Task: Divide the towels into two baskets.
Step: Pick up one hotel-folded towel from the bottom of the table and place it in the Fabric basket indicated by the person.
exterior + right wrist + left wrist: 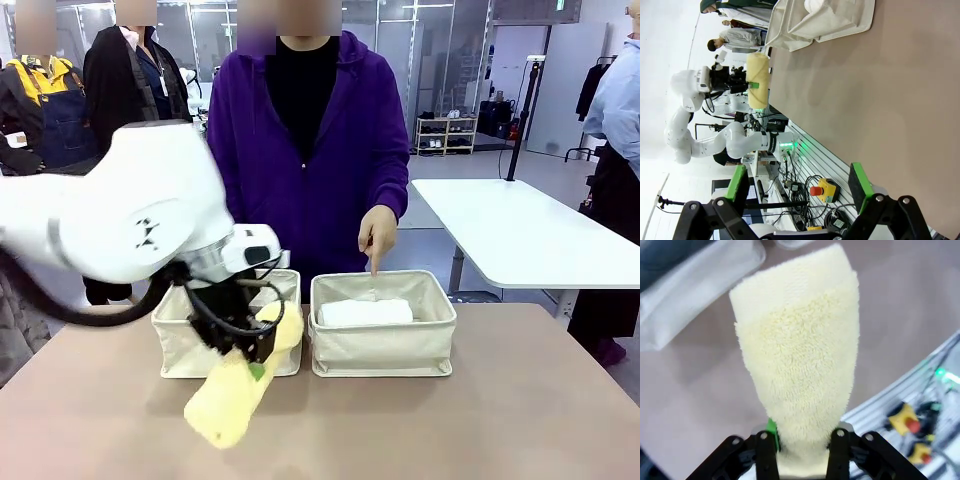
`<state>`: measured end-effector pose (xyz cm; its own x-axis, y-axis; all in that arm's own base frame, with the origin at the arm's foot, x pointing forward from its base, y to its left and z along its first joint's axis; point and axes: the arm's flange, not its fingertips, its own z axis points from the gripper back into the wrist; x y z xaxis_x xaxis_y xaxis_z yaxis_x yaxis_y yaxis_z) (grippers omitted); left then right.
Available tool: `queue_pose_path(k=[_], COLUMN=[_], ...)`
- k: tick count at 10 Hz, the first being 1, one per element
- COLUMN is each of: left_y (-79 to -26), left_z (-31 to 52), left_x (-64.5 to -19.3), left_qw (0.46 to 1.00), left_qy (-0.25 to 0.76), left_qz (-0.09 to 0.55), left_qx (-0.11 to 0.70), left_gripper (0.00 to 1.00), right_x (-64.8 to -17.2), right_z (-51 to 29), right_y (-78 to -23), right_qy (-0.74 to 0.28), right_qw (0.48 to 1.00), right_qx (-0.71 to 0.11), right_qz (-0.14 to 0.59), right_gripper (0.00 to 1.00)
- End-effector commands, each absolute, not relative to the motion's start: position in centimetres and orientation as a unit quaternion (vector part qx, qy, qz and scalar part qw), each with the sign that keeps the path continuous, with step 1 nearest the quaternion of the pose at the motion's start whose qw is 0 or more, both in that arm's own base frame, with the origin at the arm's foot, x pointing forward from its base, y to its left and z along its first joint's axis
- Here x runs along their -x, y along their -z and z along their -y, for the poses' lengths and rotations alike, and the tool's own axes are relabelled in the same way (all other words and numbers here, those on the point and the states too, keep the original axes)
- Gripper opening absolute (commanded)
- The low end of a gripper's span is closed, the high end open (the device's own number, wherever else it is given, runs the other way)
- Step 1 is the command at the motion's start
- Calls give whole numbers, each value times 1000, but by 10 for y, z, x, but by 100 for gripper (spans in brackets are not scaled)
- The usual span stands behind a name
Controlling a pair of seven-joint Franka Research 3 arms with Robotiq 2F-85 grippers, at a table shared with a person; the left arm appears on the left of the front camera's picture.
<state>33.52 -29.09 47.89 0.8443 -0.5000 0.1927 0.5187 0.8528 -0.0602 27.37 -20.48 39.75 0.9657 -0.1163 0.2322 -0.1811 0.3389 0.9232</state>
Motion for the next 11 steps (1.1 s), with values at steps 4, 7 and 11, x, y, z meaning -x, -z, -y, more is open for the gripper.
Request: queue_pose_path(k=[4,7,11], left_y=[-541,-527,-475], left_z=[415,471,505], left_x=[-442,-483,-509], left_qw=[793,717,690], left_qy=[594,669,646], left_qz=[126,166,250], left_qx=[-50,-103,-207], left_gripper=[40,40,40], right_x=[-272,-272,-272], right_z=[205,205,205], right_y=[-399,-399,-399], right_qy=[-28,-28,-28], right_qw=[804,804,804], right_qx=[-577,-577,-577], right_qz=[138,138,138], right_gripper=[100,100,100])
